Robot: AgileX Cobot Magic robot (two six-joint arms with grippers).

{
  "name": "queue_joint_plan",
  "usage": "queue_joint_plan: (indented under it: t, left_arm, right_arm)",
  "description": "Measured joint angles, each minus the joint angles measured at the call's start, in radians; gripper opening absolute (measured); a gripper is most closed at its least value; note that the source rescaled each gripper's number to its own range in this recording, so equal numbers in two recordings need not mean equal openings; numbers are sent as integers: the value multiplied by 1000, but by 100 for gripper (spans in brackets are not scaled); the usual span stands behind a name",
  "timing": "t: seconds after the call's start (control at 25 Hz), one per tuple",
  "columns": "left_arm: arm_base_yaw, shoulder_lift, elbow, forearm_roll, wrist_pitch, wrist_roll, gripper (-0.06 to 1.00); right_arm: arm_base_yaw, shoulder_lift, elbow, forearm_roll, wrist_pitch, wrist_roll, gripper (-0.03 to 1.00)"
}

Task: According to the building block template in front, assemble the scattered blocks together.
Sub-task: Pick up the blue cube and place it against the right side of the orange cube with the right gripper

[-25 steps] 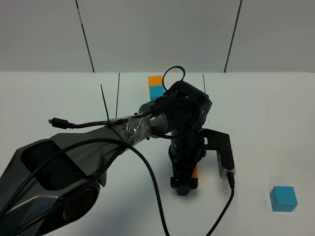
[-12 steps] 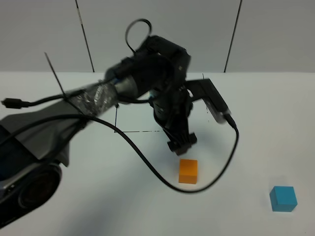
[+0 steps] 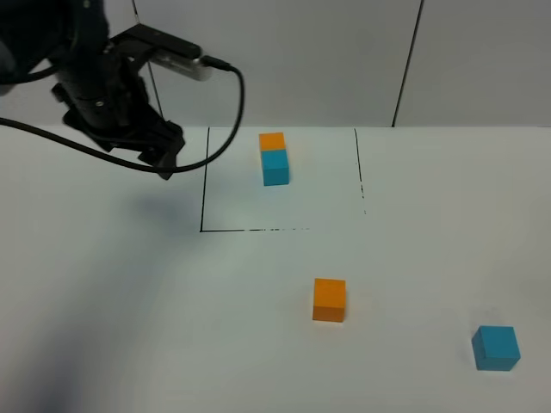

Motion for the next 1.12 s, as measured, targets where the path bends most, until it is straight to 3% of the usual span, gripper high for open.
queue_joint_plan:
  t: [0.24,0.48,0.76,1.12]
  left_arm:
    - [121,-183,312,-38,-2,2,69]
    - [198,-435,637,-39,-26,-68,69]
    - [205,-810,946,-44,-163,-140,69]
    - [205,-1324,1204,-47,-217,-216,69]
  right_arm:
    - [0,0,0,0,0,0,74]
    - [0,0,0,0,0,0,74]
    - [0,0,0,0,0,0,74]
    - [0,0,0,0,0,0,74]
